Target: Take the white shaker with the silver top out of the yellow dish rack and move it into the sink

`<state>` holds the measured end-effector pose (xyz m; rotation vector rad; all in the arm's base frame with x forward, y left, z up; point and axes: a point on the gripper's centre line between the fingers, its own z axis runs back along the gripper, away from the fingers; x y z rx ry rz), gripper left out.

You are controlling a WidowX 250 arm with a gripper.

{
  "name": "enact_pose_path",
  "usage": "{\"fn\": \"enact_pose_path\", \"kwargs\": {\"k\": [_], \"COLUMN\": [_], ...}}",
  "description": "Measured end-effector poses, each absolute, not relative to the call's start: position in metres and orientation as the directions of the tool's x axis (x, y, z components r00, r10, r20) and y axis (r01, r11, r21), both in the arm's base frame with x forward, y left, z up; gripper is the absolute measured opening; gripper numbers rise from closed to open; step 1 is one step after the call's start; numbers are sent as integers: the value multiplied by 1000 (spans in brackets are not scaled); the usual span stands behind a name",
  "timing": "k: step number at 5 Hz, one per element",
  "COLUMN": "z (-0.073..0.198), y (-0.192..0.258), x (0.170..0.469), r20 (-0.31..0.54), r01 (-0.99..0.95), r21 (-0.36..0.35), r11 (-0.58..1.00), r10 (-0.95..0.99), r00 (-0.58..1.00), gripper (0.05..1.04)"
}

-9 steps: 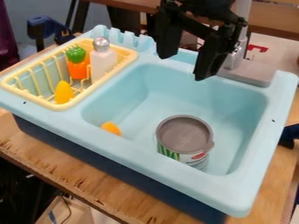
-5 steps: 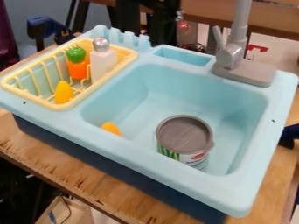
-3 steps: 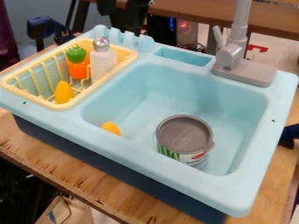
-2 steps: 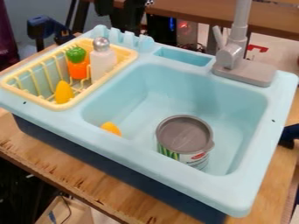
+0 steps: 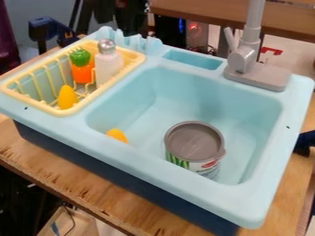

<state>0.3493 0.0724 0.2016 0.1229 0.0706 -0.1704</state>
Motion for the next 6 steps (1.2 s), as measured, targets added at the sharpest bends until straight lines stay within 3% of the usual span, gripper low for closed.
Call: {"fn": "enact_pose_path", "kwargs": {"k": [5,6], "z": [160,156], "y": [89,88], "x": [347,342], "r20": [-143,-166], "r01": [140,99], "r21": [16,14], "r11": [990,995], "r10": [-136,-95], "r00": [980,982], "gripper": [967,700]}}
